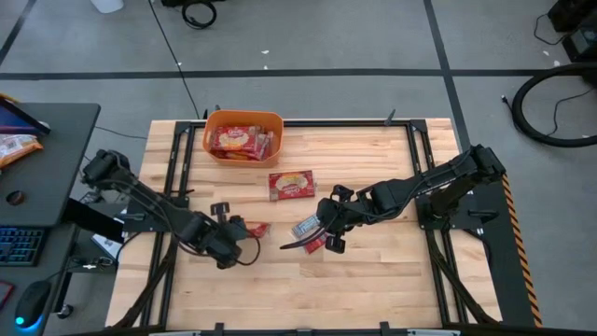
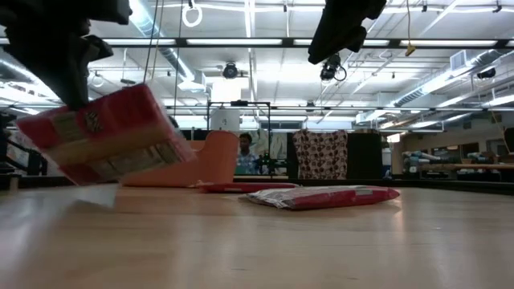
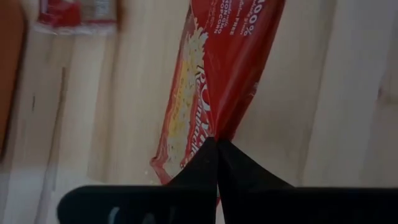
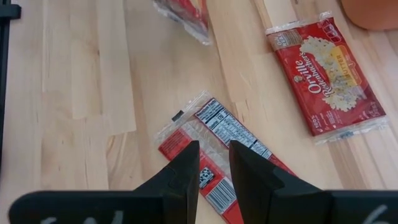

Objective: Sort popcorn bags into baskets
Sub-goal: Put the red popcorn bag into the orange bin

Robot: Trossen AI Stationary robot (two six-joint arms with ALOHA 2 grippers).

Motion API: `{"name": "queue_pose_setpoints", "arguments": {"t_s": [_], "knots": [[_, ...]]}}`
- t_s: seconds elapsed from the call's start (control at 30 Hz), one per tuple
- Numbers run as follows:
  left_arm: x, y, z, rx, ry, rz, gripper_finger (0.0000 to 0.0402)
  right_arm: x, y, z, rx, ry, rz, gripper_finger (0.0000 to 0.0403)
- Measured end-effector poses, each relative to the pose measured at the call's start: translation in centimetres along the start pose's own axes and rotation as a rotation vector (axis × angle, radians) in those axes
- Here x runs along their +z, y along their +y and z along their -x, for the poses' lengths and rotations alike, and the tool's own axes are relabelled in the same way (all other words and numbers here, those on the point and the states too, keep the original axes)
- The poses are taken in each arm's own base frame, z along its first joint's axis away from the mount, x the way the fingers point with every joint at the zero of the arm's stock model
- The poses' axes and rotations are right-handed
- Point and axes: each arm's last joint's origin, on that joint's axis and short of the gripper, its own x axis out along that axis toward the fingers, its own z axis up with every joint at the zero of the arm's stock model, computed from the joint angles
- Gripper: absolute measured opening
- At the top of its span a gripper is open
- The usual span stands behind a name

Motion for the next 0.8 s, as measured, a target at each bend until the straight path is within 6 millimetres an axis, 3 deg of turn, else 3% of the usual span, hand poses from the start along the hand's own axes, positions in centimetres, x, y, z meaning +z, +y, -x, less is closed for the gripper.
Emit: {"name": "queue_pose_setpoints", "arguments": {"t_s": [0.2, 0.53, 0.67, 0.8], "knots": [[0.1, 2.3, 1.3, 0.044, -0.029, 0.052, 0.0001, 0.0, 0.0, 0.0, 0.000, 0.000, 0.004, 0.0092], [1.6, 8.9, 5.6, 0.298, -0.123, 0.078, 0.0001, 0.0, -0.1, 0.0, -0.002, 0.000, 0.016, 0.0092], [2.7, 11.6, 5.5, 0.404, -0.081, 0.015, 0.0000, 0.2, -0.4, -0.1, -0.006, -0.006, 0.011, 0.0092], [3.4, 14.4, 4.2, 0.466, -0.024, -0.006, 0.0000, 0.4, -0.5, -0.2, -0.006, -0.014, 0.002, 0.0092]]}}
